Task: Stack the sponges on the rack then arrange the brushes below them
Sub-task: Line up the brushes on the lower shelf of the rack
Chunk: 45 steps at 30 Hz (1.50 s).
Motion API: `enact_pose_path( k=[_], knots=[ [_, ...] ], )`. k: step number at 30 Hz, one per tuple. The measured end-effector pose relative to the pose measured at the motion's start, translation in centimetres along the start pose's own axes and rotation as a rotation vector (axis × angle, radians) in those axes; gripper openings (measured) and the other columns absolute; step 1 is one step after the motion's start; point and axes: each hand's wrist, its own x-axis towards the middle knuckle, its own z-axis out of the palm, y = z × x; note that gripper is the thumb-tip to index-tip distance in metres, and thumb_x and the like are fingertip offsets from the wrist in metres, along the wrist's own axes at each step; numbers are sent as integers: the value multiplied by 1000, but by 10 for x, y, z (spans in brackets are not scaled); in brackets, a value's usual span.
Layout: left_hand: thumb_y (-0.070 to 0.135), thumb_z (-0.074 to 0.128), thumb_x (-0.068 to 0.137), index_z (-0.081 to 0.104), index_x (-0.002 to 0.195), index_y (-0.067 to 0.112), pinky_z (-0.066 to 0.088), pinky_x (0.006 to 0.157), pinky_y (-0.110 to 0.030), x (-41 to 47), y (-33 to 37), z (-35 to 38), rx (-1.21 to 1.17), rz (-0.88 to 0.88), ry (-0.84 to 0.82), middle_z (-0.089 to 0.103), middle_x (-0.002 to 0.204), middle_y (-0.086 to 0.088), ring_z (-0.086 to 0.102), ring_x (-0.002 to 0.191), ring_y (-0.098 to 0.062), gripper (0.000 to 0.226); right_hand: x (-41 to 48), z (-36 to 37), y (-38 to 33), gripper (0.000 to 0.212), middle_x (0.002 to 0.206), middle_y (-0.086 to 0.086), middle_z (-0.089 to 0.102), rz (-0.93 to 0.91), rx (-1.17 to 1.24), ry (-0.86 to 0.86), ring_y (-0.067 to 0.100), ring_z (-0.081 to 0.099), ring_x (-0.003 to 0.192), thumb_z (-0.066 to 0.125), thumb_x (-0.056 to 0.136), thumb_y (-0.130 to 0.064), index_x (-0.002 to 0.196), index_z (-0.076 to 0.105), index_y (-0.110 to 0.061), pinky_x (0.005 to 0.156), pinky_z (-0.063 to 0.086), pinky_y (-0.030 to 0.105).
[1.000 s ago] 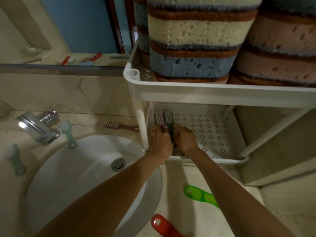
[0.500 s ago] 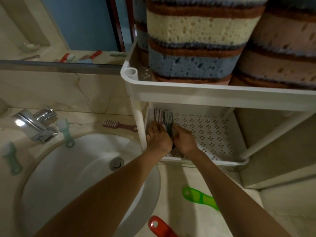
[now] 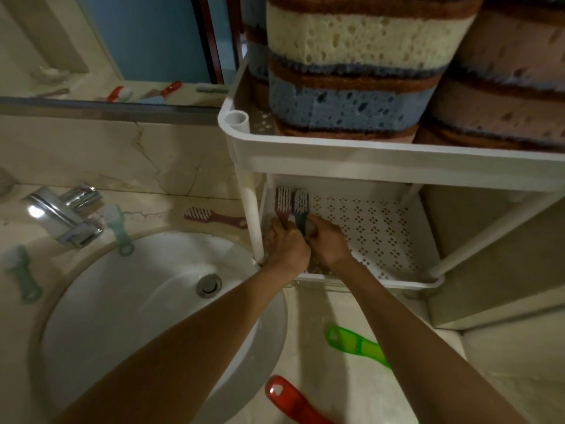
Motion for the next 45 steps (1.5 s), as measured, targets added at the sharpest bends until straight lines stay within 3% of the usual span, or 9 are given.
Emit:
enact_pose_path(
  k=[7,10,15,21,27,31,36,40,45],
  knots=[
    [9,49,92,20,145,-3,27,114,-37,-1,-5,-4,-66,28,7,26,148,-24,30,136,-36,61,-10,-11,-1,38,123,19,60,41,53,25,32,57,109,51,91,-8,129,49,-2,85,38,27],
    [8,43,93,36,137,-2,38,105,-38,-14,-3,-10,-119,90,16,39,142,-24,42,127,-37,46,-23,-25,2,34,122,19,62,57,92,145,30,60,104,50,91,-6,124,55,0,82,39,22],
    [-4,40,90,51,125,1,34,108,-30,-58,-2,-23,-222,205,55,41,141,-21,41,131,-32,37,-66,-27,-5,30,90,18,68,103,264,347,20,57,77,52,87,-3,115,62,-3,72,42,25],
    [3,38,95,61,114,5,36,80,-11,-133,-52,-38,-428,129,112,62,120,-9,55,108,-15,30,-141,13,-31,27,74,7,61,124,392,408,28,62,69,51,83,-1,104,65,-8,72,47,32],
    [7,42,95,61,116,3,36,89,-22,-188,-149,-20,-441,-209,148,61,125,-13,55,117,-25,29,-187,78,-64,23,74,5,60,84,414,101,20,58,67,53,84,-1,102,67,-8,69,45,27],
    [8,42,94,63,113,2,43,95,-34,-211,-206,-16,-407,-357,180,62,124,-19,56,115,-32,29,-203,119,-92,22,90,17,70,20,337,-157,30,65,81,53,84,-3,101,67,-5,78,48,33],
    [5,40,93,59,120,2,34,97,-28,-225,-272,-29,-333,-486,256,57,132,-14,51,122,-28,33,-225,163,-134,23,101,12,69,-74,183,-383,24,64,95,55,85,-7,104,66,-7,74,39,17],
    [3,40,91,60,121,2,35,101,-30,-234,-319,-45,-368,-577,325,56,133,-15,50,124,-29,36,-235,194,-177,28,112,12,58,-207,61,-519,25,58,102,59,85,-21,109,61,-6,86,44,30],
    [0,41,89,62,116,-3,37,98,-29,-245,-375,-70,-407,-569,385,59,128,-18,53,120,-29,34,-244,234,-224,51,127,16,42,-372,-244,-660,35,53,109,58,89,-30,132,42,-9,89,44,38]
  ],
)
